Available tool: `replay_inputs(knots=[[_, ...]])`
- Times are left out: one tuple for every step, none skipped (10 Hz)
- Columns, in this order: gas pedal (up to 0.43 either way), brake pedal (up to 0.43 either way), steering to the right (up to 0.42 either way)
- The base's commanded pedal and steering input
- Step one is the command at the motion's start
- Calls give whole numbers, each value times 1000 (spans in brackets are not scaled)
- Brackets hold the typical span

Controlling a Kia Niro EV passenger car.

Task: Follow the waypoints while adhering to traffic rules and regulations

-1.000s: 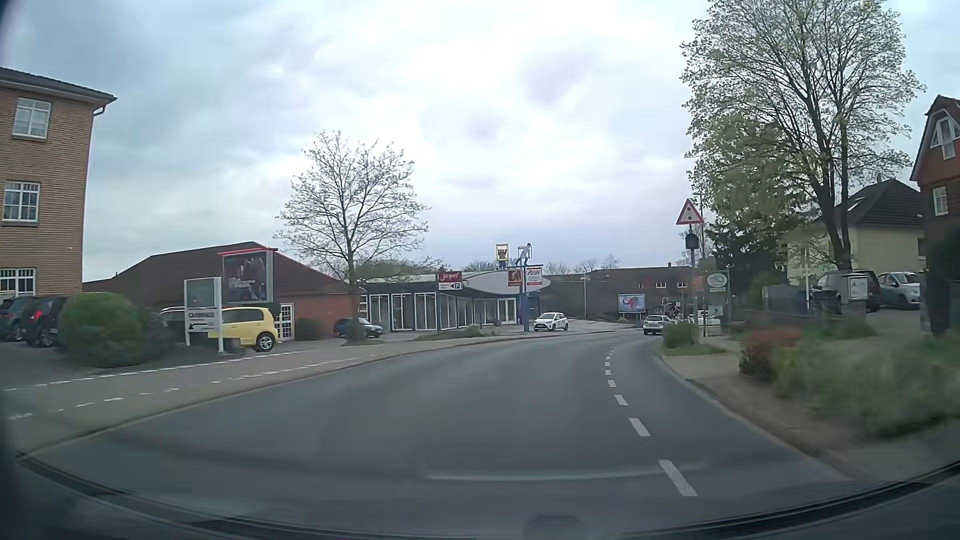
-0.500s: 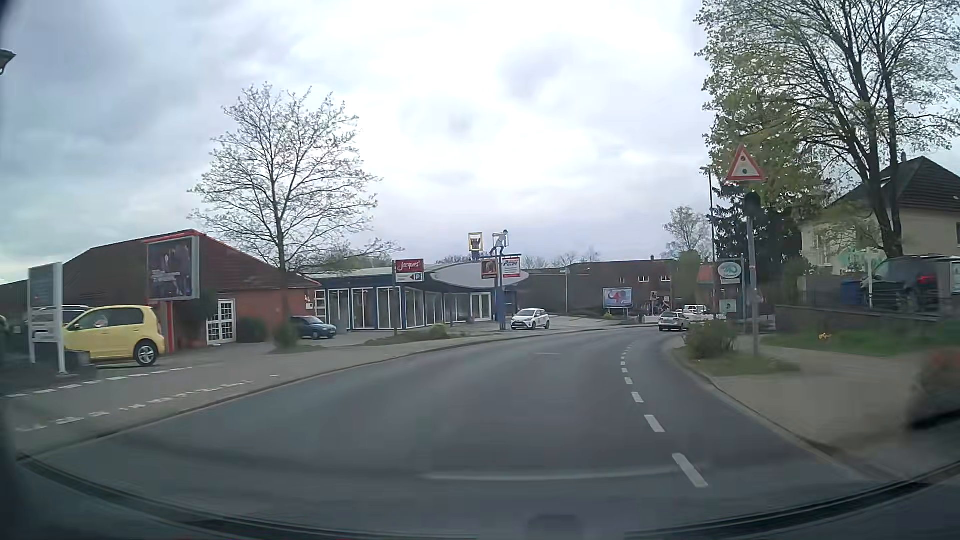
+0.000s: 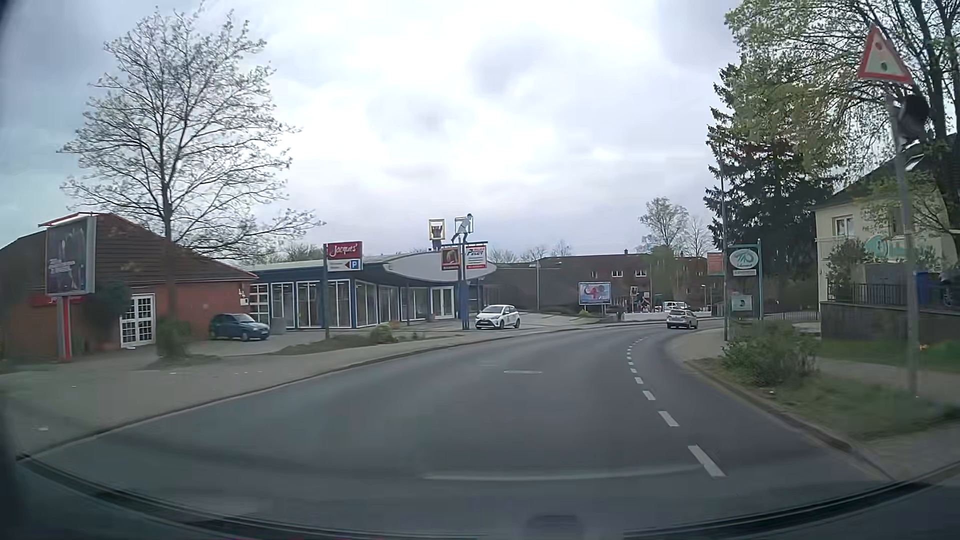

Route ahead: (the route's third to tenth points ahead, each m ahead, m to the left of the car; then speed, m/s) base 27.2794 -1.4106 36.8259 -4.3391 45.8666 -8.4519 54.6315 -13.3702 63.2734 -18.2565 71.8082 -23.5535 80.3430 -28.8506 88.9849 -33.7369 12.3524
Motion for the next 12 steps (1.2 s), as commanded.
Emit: replay_inputs(knots=[[130, 0, 56], [130, 0, 58], [130, 0, 64], [130, 0, 65], [130, 6, 64], [130, 0, 57], [130, 0, 48], [130, 6, 48], [130, 0, 49], [130, 0, 55], [130, 0, 61], [130, 0, 61]])
